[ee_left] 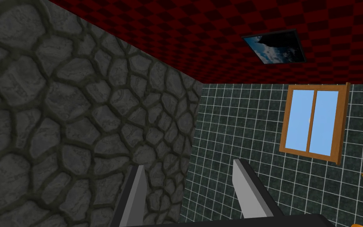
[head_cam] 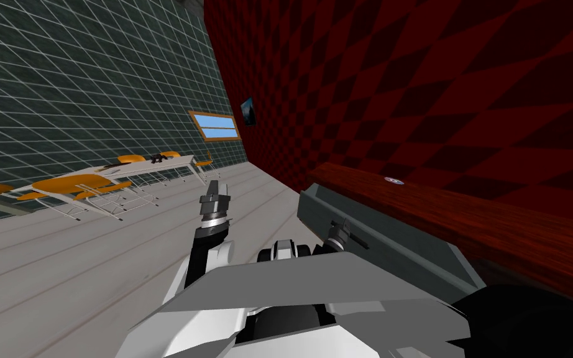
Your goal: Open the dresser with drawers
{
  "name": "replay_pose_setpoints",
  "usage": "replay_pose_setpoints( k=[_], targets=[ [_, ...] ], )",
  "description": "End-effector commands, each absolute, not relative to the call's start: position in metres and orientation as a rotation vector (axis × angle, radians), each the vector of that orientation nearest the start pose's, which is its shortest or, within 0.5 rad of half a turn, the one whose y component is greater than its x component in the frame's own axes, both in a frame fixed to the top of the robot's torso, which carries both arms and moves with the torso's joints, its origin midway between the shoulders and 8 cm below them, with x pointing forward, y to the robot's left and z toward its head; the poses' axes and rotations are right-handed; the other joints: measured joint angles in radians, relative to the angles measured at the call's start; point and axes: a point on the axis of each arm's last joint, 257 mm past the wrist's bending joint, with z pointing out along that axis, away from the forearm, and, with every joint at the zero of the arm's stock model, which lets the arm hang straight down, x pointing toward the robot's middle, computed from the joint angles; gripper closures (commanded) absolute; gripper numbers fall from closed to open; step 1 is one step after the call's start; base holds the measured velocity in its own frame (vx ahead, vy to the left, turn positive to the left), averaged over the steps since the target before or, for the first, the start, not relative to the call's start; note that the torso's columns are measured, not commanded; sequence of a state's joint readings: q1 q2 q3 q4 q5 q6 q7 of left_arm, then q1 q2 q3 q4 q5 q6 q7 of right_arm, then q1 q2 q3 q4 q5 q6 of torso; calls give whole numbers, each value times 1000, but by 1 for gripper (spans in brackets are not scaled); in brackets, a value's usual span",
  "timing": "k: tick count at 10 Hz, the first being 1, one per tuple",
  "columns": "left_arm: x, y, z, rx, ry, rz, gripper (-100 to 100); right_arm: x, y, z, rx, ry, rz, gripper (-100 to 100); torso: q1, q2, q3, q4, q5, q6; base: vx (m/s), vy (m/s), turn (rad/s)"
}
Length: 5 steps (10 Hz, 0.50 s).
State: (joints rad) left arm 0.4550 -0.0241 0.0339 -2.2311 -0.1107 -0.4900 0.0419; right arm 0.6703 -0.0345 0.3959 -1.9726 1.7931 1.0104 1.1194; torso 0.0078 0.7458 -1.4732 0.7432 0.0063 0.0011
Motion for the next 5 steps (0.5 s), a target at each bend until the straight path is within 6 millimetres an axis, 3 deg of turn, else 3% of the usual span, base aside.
replay_pose_setpoints(
  k=[1,5],
  targets=[
    [359,278,15,-636,657,-1249,0,270,-355,-259,-473,1851,-1619,0,-2,-2,-1,-1,-1,0,0,0,0],
    [359,278,15,-636,657,-1249,0,269,-354,-264,-484,1862,-1613,0,-7,-6,-3,-4,-5,-1,0,0,0]
  ],
)
